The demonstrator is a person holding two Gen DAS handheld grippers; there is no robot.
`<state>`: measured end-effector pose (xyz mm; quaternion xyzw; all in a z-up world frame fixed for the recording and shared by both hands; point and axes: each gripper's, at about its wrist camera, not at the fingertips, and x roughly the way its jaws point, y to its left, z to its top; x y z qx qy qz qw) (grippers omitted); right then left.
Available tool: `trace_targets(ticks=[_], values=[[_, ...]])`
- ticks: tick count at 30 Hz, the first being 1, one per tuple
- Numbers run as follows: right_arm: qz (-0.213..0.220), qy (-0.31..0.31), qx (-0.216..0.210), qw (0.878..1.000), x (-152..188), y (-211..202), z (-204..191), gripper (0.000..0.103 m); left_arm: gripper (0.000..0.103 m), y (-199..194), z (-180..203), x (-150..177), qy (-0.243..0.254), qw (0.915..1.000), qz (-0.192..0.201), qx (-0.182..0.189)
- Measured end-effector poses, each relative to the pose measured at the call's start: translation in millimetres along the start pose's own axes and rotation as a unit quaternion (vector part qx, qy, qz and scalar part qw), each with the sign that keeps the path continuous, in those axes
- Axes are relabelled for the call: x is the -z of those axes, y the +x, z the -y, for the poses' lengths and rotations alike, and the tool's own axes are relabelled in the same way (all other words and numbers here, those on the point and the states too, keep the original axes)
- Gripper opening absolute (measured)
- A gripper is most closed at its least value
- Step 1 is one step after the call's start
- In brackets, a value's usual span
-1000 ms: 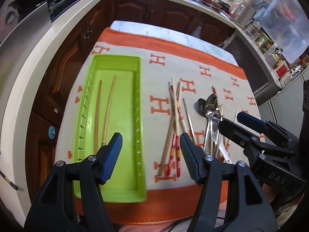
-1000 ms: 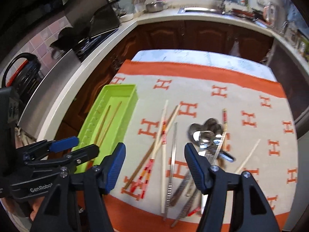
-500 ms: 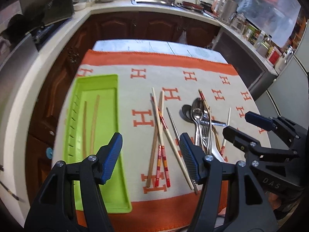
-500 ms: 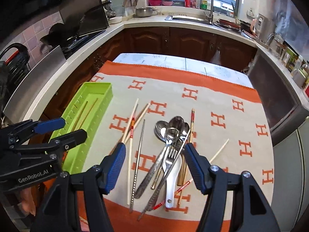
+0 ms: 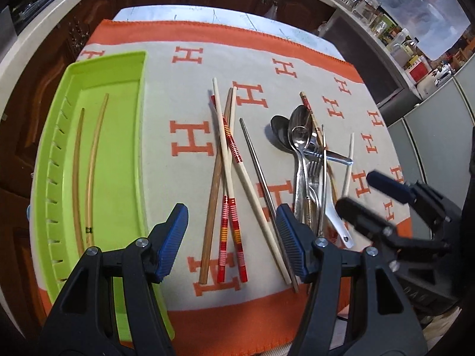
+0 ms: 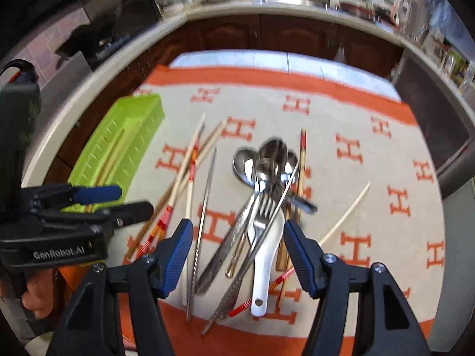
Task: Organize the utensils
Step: 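Lower the left tool onto the white red-striped chopstick and close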
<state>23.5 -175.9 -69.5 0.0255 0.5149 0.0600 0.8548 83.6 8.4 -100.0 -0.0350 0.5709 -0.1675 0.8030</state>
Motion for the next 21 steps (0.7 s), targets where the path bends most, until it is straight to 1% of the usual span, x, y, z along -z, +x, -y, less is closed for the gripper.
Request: trace_targets(ticks=[4,5,6,7,9,12,15,18,21], values=[[-0.018,-0.002,-0.005,1.0,5.5,12.4,5.0,0.063,0.056,17.1,3.0,-7.0,0.003,0.9997,-0.013,-0.019],[-0.018,-0.006,-0.005,1.0,7.0,13.3,4.8,0.063,0.051,20.7,4.1,-8.8,0.003,0.9997,-0.016,-0.021],[-0.017,-0.01,-0.007,1.0,8.5,14.2,4.7,0.063,0.044,25.4,5.2,-10.8,0.005,0.9996,-0.02,-0.02],[-0.016,-0.013,-0.009,1.0,9.4,14.8,4.7,0.063,0.04,29.0,5.9,-12.5,0.005,0.9995,-0.024,-0.02],[-0.017,-0.015,-0.015,1.0,10.0,17.2,5.4,0.063,0.028,38.3,7.9,-16.2,0.004,0.9992,-0.032,-0.022],[-0.016,-0.016,-0.025,0.999,11.1,20.3,7.9,0.063,0.016,49.9,11.6,-20.8,0.005,0.9989,-0.041,-0.022],[-0.017,-0.015,-0.035,0.999,11.3,22.9,10.7,0.058,0.01,58.4,16.8,-25.4,0.009,0.9985,-0.046,-0.026],[-0.017,-0.014,-0.044,0.999,11.3,25.5,13.5,0.056,0.006,65.5,19.9,-29.0,0.014,0.9978,-0.051,-0.038],[-0.017,-0.013,-0.051,0.998,12.0,27.1,15.6,0.054,0.006,71.6,20.1,-32.6,0.011,0.9973,-0.057,-0.045]])
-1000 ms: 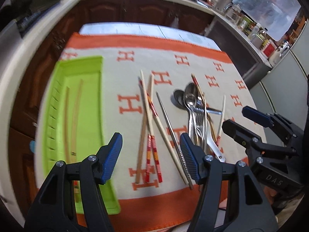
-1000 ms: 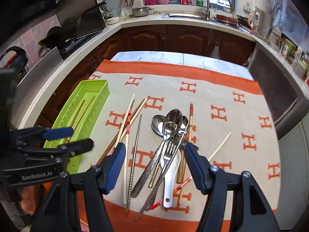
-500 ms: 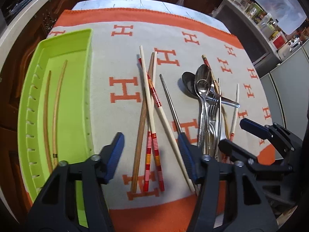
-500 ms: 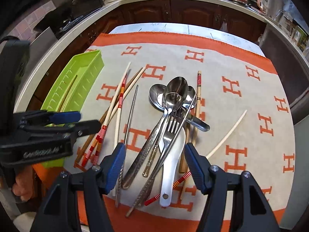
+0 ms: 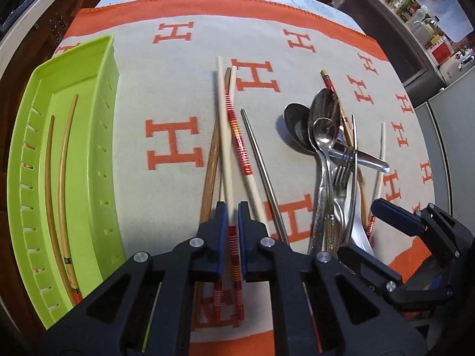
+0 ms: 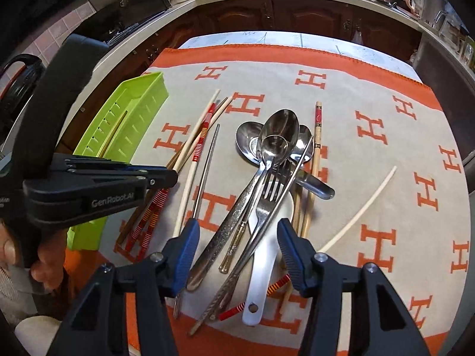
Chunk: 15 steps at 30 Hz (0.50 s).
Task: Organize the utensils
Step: 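Lower the left tool onto the white red-striped chopstick and close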
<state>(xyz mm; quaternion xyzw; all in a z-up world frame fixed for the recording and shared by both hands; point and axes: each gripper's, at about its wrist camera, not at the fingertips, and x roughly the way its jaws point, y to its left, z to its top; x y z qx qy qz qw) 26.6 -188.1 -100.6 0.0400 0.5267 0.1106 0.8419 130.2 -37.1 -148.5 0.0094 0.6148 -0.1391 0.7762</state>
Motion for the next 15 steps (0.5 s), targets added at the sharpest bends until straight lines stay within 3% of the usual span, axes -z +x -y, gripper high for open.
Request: trace_targets(ticks=[15], values=[[-0.004,0.004,-0.019,1.0,3.9,2.9,5.0,0.051,0.004,15.0,8.1,-11.0,0.012,0.999,-0.003,-0.043]])
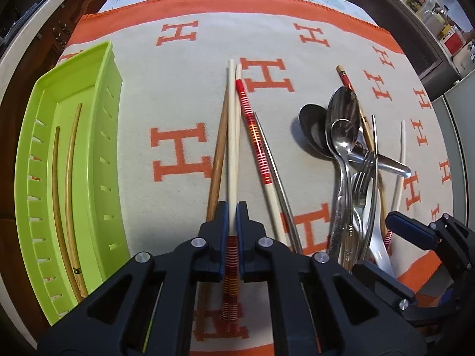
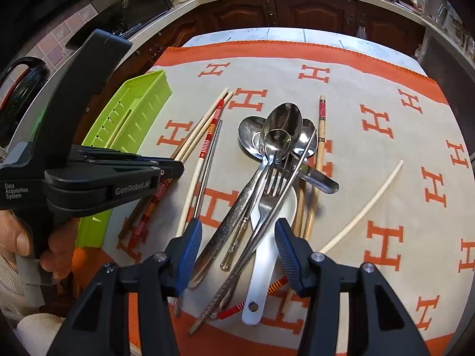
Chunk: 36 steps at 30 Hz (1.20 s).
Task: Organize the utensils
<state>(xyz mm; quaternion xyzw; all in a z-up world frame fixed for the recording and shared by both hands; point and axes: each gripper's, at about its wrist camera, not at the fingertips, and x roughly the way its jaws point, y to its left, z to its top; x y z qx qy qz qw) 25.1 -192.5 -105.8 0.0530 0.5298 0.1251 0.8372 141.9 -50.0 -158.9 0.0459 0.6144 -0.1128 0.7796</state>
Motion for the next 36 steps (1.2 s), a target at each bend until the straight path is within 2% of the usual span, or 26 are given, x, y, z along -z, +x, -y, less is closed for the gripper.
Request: trace_targets(ticks=[8,12,18,30,36], values=[[-0.003,0.003,-0.006,1.0,-1.5,1.9,-1.5,0.048,0.003,-16.4,-5.5,6.6,-0.009,0.9996,0.015,0.021],[-0.007,0.004,-0.017,1.0,-4.7,2.9,-5.8,0.043,0.003,-30.1,-15.5,11.4,-0.022,0.9987,0.022,0.039],[-0.01,0.003,-0.027,1.0,-14.5,6.5,-18.5,0.042,0.003,-50.5,-33.2,21.5,-0.034,0.9962,0.036,0.071],[-0.033,-0.009,-0.019,0.999,-15.4,21.0,-35.2,0.042,0.003,-28.6,-43.1,38.7,-0.041,0.9932,0.008,0.109],[-0.039,-0.011,-0.015,0.999,-13.1,24.6,-37.4,0.042,0.003,-14.8,-39.0,41.8,-0.038,0.9932,-0.01,0.109]])
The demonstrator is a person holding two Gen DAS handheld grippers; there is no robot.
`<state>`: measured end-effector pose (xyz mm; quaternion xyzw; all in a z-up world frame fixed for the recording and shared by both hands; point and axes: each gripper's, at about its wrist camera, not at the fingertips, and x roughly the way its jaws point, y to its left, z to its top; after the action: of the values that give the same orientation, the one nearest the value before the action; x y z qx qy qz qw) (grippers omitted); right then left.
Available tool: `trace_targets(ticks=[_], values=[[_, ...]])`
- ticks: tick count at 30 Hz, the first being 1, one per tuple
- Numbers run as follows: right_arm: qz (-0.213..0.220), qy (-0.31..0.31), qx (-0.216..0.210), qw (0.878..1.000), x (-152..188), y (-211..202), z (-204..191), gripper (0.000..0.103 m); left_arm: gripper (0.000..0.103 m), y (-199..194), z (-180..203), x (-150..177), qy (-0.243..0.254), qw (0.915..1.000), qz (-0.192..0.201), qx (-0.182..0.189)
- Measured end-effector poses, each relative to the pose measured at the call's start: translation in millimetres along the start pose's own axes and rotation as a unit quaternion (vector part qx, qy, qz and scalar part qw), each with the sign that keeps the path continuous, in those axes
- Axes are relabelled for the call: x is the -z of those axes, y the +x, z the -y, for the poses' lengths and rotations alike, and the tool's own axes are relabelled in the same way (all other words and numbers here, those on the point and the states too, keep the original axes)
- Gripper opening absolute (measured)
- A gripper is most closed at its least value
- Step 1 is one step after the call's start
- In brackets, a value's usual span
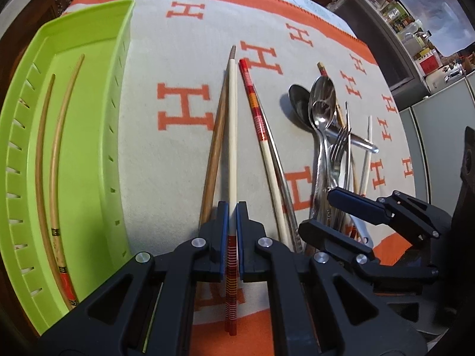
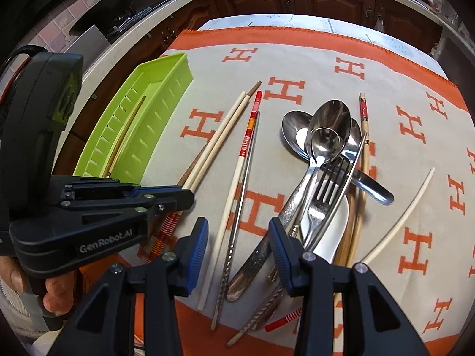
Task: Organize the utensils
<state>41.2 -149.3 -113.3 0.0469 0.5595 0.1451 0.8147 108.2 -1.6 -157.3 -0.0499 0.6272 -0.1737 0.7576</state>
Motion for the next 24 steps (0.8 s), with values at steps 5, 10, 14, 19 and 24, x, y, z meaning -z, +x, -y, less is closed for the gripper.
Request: trace_targets(ticks=[5,10,14,19,24], values=[[-0.002,-0.001,0.0,1.0,0.1,2.6,-0.2,0.042,0.003,5.5,0.4,0.7,-0.002,1.0,-0.005,0.0],[-0.002,-0.002,-0.003,1.0,1.1,2.5,-0.1,0.042,0.003,6.6,2.3,0.8,-0.003,1.0,-0.005,-0.004],[-0.002,-0.003,-0.005,1.0,1.8,2.0,0.3,0.042,0.003,6.4,1.0,-0.8,-0.007,1.0,-0.007,-0.001],[-0.004,-0.002,-0.006,1.0,2.1,3.1,1.3,0.042,0.003,6.2,2.1,-1.1,-0.006,1.0,-0.006,-0.005],[-0.003,-0.003,-0.007,1.0,2.3,2.4,0.7,0.042,0.003,6.5,1.2,-0.9,-0.009,0.9999,-0.007,-0.004]])
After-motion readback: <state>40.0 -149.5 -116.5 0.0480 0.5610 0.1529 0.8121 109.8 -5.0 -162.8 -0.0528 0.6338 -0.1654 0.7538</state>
